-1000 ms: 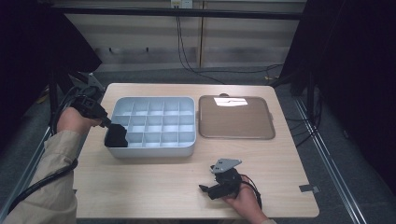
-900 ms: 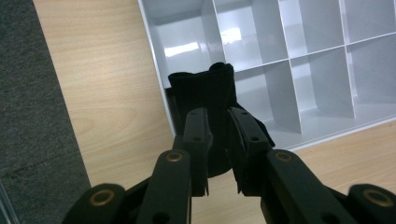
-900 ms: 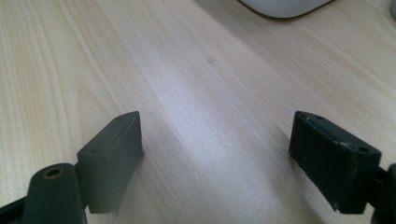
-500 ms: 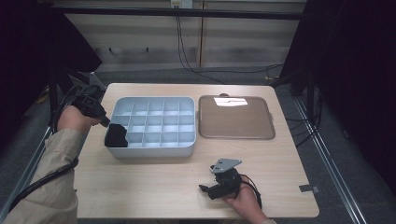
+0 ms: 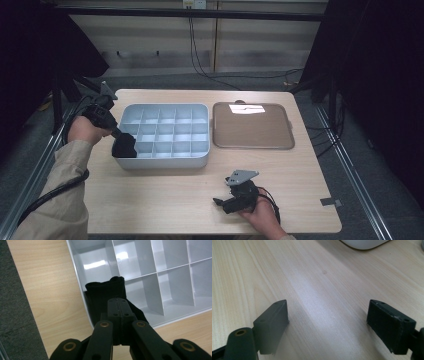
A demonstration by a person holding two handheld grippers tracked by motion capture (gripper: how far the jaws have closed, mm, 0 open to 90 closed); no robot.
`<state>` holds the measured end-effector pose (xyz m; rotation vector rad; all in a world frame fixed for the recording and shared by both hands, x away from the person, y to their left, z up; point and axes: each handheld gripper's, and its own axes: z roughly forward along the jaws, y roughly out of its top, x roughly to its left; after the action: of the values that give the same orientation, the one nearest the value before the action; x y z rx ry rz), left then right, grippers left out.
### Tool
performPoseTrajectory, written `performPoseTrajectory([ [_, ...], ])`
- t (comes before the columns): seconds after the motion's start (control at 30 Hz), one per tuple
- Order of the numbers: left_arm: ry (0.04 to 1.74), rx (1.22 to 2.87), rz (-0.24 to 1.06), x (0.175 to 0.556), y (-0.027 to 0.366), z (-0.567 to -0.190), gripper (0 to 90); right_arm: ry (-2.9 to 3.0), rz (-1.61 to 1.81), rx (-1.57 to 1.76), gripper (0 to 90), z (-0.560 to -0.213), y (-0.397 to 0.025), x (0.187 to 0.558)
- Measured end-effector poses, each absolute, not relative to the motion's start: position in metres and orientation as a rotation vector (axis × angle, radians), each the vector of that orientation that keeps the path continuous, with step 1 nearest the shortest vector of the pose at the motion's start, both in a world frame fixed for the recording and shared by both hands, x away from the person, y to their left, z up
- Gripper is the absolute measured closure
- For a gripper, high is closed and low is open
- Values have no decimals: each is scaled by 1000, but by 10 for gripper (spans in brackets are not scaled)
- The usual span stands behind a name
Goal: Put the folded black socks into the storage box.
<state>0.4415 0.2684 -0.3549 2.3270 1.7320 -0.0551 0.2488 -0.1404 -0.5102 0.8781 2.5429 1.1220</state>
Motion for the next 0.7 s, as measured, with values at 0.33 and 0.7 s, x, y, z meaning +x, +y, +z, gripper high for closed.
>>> performPoseTrajectory([
  [0.33,1735,2339,-67,446,266,-369,900,2540,1125,878,171,-510,-140,249],
  [0.7,1757,2347,-89,448,266,-381,900,2539,1126,879,171,-510,-140,249],
])
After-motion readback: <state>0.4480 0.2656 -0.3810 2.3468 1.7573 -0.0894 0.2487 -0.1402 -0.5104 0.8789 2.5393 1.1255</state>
